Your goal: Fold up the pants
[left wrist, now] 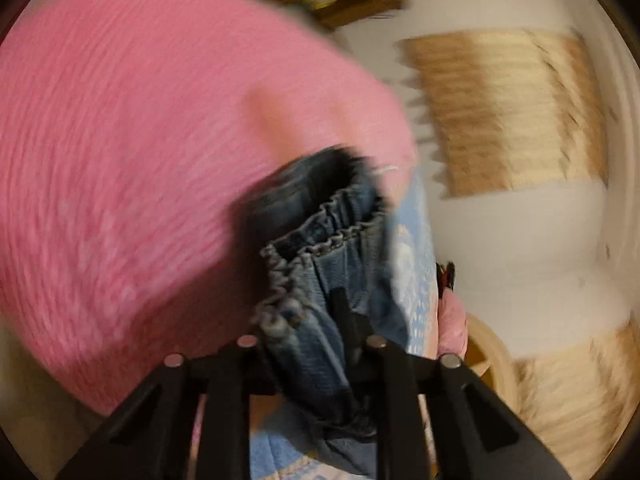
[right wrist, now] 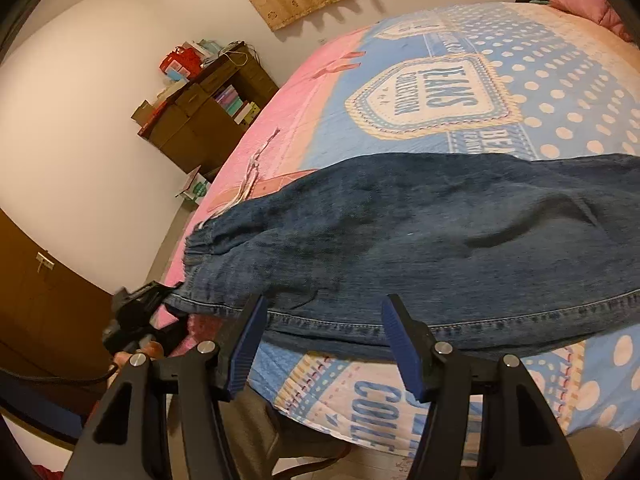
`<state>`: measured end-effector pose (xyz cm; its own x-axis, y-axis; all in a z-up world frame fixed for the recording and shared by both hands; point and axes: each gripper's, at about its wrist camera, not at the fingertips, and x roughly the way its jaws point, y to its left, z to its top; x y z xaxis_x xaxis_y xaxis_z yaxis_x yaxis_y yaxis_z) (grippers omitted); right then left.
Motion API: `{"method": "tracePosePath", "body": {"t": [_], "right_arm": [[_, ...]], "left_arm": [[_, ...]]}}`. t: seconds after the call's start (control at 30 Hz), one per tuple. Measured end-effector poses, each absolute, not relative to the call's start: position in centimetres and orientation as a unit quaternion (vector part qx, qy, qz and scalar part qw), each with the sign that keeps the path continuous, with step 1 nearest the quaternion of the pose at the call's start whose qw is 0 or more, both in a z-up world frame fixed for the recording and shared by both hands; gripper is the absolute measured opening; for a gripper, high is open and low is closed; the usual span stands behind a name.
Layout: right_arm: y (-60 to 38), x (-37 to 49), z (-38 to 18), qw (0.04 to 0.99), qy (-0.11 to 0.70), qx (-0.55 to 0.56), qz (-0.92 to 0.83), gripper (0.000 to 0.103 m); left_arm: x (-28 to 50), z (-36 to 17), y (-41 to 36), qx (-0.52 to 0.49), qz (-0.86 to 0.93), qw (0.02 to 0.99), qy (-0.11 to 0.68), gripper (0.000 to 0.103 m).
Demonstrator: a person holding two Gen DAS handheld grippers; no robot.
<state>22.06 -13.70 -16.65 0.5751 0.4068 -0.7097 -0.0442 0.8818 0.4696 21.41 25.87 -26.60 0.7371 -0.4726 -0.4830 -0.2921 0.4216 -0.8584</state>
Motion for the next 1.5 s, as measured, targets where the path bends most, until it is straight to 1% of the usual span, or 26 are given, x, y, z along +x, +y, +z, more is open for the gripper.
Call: {"method": "tracePosePath", "body": {"t": [0.1,0.2,0.27,0.37,0.43,0.5,0.57,0.63,0.67,0.7,0.73,0.8,0.9,0.97,1.03,1.13,1.17,1.23,1.27,1.33,1.37,1.4,1.43,1.47,1.5], "right_arm": [[-13.4,22.4,-17.0,0.861,0.445,0.209,0.131,0.061],[-12.8,22.8,-17.1,0.86,0.444,0.212,0.135,0.061],[-12.4,22.9,-17.1,0.861,0.442,0.212,0.136,0.061],[-12.2,22.9,-16.9,0.863,0.438,0.21,0.135,0.061],[-12.3,22.8,-16.8,0.866,0.436,0.208,0.131,0.061],[-12.7,22.8,-17.1,0.866,0.439,0.206,0.123,0.061],[-13.0,22.9,-17.5,0.864,0.444,0.208,0.118,0.061],[-13.0,23.2,-18.2,0.859,0.453,0.208,0.117,0.061],[-12.8,23.4,-18.5,0.856,0.458,0.207,0.117,0.061],[-12.5,23.6,-18.8,0.854,0.462,0.206,0.118,0.061],[-12.3,23.7,-19.0,0.853,0.464,0.206,0.12,0.061],[-11.7,24.0,-19.3,0.852,0.467,0.204,0.124,0.061],[-11.5,24.4,-19.6,0.85,0.467,0.213,0.121,0.061],[-11.8,24.6,-19.6,0.854,0.46,0.213,0.115,0.061],[-12.3,24.8,-19.6,0.862,0.454,0.204,0.099,0.061],[-12.7,25.5,-20.1,0.878,0.439,0.18,0.064,0.061],[-12.3,25.9,-20.8,0.884,0.44,0.153,0.036,0.061],[-11.5,26.7,-22.3,0.882,0.45,0.136,0.025,0.061],[-10.9,27.1,-23.4,0.877,0.46,0.134,0.03,0.061],[-9.0,27.3,-26.5,0.853,0.506,0.122,0.044,0.061],[-8.3,27.0,-27.7,0.842,0.524,0.12,0.048,0.063],[-7.4,26.0,-27.6,0.857,0.505,0.092,0.041,0.064],[-6.4,25.2,-27.6,0.859,0.505,0.066,0.05,0.067],[-5.5,24.6,-27.7,0.854,0.513,0.046,0.066,0.076],[-5.1,24.1,-27.7,0.85,0.518,0.04,0.084,0.078]], "left_arm": [[23.2,-21.7,24.9,-0.472,-0.106,0.81,0.332,0.014],[27.0,-17.2,23.1,-0.407,-0.145,0.841,0.325,0.014],[29.5,-15.4,22.8,-0.394,-0.165,0.844,0.324,0.014],[31.9,-12.9,22.7,-0.378,-0.195,0.855,0.297,0.014],[31.7,-13.1,23.8,-0.381,-0.203,0.857,0.282,0.014],[31.0,-15.2,25.6,-0.39,-0.189,0.854,0.288,0.014],[30.6,-19.3,27.1,-0.37,-0.145,0.853,0.34,0.014],[30.6,-24.2,28.4,-0.341,-0.096,0.836,0.42,0.015],[30.3,-26.7,29.3,-0.353,-0.1,0.819,0.442,0.015],[29.9,-27.5,30.1,-0.379,-0.111,0.813,0.428,0.019],[29.7,-28.0,31.1,-0.42,-0.125,0.798,0.413,0.02],[30.1,-27.7,31.2,-0.434,-0.12,0.789,0.419,0.02],[30.7,-24.8,30.8,-0.374,-0.089,0.817,0.429,0.024],[30.1,-22.5,31.7,-0.344,-0.041,0.846,0.405,0.026],[29.0,-20.3,33.5,-0.32,0.016,0.868,0.379,0.037],[27.8,-17.4,34.3,-0.282,0.073,0.889,0.354,0.037],[27.6,-16.8,33.7,-0.263,0.075,0.895,0.353,0.037],[28.1,-15.8,30.9,-0.212,0.062,0.906,0.361,0.037],[28.2,-15.8,29.4,-0.189,0.051,0.91,0.366,0.04],[28.3,-16.3,25.7,-0.156,0.016,0.911,0.38,0.044],[28.7,-16.4,23.5,-0.148,0.001,0.91,0.386,0.045],[28.9,-16.8,22.1,-0.141,-0.011,0.909,0.392,0.045],[29.7,-17.4,20.5,-0.133,-0.019,0.906,0.4,0.045],[30.2,-17.9,19.2,-0.126,-0.023,0.904,0.407,0.045],[30.7,-18.2,17.9,-0.119,-0.027,0.902,0.414,0.045]]}}
